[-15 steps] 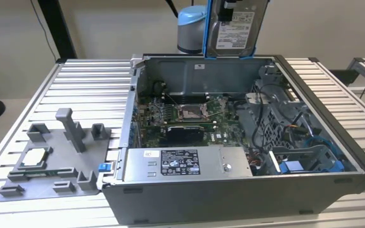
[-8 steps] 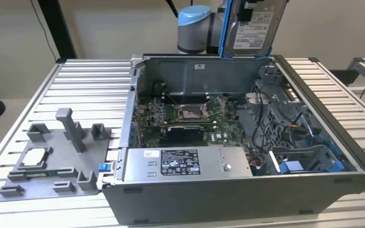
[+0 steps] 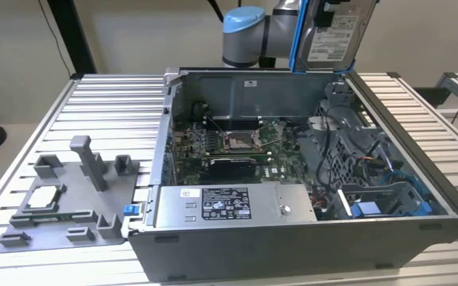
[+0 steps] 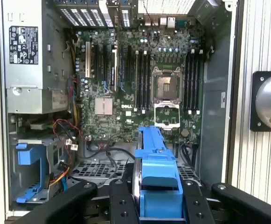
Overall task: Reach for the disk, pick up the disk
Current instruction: 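Pick up the disk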
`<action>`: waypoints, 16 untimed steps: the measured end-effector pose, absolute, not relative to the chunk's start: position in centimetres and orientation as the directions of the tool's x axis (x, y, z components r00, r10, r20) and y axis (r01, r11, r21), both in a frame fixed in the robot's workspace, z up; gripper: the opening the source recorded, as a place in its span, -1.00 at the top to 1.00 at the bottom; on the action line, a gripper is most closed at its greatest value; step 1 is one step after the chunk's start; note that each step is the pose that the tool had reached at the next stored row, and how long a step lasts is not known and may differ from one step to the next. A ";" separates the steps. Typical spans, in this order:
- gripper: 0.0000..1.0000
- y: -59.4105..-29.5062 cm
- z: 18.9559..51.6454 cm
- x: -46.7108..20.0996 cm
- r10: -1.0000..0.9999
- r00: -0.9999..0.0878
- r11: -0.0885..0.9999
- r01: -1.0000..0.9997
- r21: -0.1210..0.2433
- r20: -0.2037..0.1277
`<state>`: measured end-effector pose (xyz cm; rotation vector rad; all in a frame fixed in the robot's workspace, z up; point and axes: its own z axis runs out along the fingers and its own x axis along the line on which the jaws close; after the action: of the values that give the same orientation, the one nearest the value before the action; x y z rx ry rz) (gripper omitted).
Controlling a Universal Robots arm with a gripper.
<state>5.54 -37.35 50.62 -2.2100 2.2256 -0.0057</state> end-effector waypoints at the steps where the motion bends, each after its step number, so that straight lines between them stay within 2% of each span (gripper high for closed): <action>1: 1.00 -37.4 50.6 5.5 -1.000 -0.007 0.007 -1.000 -0.006 -0.001; 10: 1.00 -37.5 50.6 5.6 -1.000 -0.007 0.007 -1.000 -0.006 -0.001; 16: 1.00 -39.2 50.6 5.6 -1.000 -0.007 0.007 -1.000 -0.005 -0.001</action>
<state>5.57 -39.20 50.61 -2.2104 2.2265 -0.0043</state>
